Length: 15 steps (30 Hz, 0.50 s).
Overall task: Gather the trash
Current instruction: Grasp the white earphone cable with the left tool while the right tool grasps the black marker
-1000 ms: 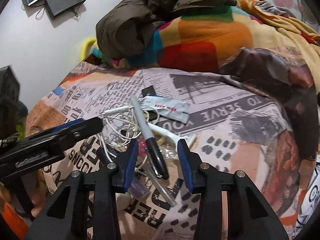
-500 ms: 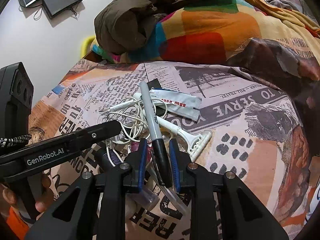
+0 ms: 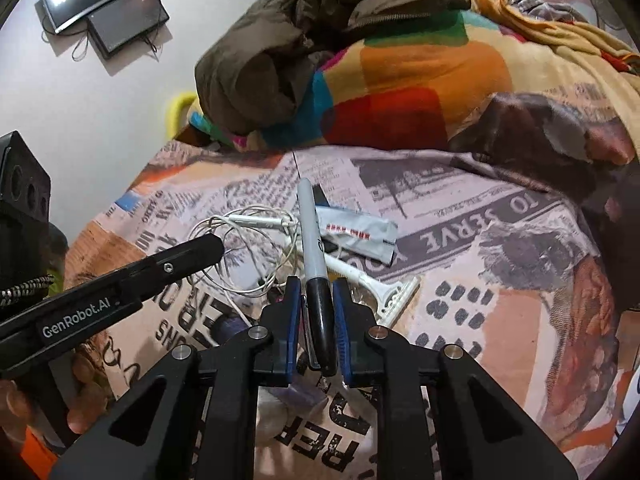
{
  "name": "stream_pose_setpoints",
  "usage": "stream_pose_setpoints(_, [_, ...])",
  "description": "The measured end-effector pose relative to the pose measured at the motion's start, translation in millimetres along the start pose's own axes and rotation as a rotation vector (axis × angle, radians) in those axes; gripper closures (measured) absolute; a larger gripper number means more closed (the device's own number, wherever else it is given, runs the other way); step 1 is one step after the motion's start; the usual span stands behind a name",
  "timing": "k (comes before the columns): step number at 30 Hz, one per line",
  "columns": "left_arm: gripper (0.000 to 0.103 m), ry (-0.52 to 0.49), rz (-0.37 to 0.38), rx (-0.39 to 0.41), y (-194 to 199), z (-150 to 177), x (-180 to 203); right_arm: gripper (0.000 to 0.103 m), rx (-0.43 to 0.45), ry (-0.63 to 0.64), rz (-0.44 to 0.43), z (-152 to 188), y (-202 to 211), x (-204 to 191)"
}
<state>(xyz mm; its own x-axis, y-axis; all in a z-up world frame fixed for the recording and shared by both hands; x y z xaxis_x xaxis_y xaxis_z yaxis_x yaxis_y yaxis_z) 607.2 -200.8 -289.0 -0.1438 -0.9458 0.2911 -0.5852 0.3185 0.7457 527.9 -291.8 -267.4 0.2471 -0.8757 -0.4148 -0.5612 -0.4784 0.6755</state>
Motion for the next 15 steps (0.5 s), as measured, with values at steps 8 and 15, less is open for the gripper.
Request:
stream_pose_setpoints(8, [0.102,-0.036,-0.091,0.103,36.4,-20.2,3.5,0.088,0.076,-0.030,-0.007,-15.9,32.0,2.5])
stream_pose_setpoints(15, [0.102,-0.037,-0.117,0.153,75.5,-32.5,-0.6,0.088,0.116,-0.019,-0.002,-21.1,51.9,-3.9])
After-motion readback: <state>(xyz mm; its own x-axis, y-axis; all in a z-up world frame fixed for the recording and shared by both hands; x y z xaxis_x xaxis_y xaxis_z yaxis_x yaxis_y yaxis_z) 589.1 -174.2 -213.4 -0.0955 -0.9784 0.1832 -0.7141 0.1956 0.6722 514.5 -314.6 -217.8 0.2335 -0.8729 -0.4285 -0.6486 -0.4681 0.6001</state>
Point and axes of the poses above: each gripper's, at about its wrist camera, not at the fingertips, and y roughly against the way its jaws point, x to its right, z to its underside, the point moved 7 cm from there along -y, roughly the way its jaws point, and after that the axes turned 7 degrees about -z, right-handed, at the moved point
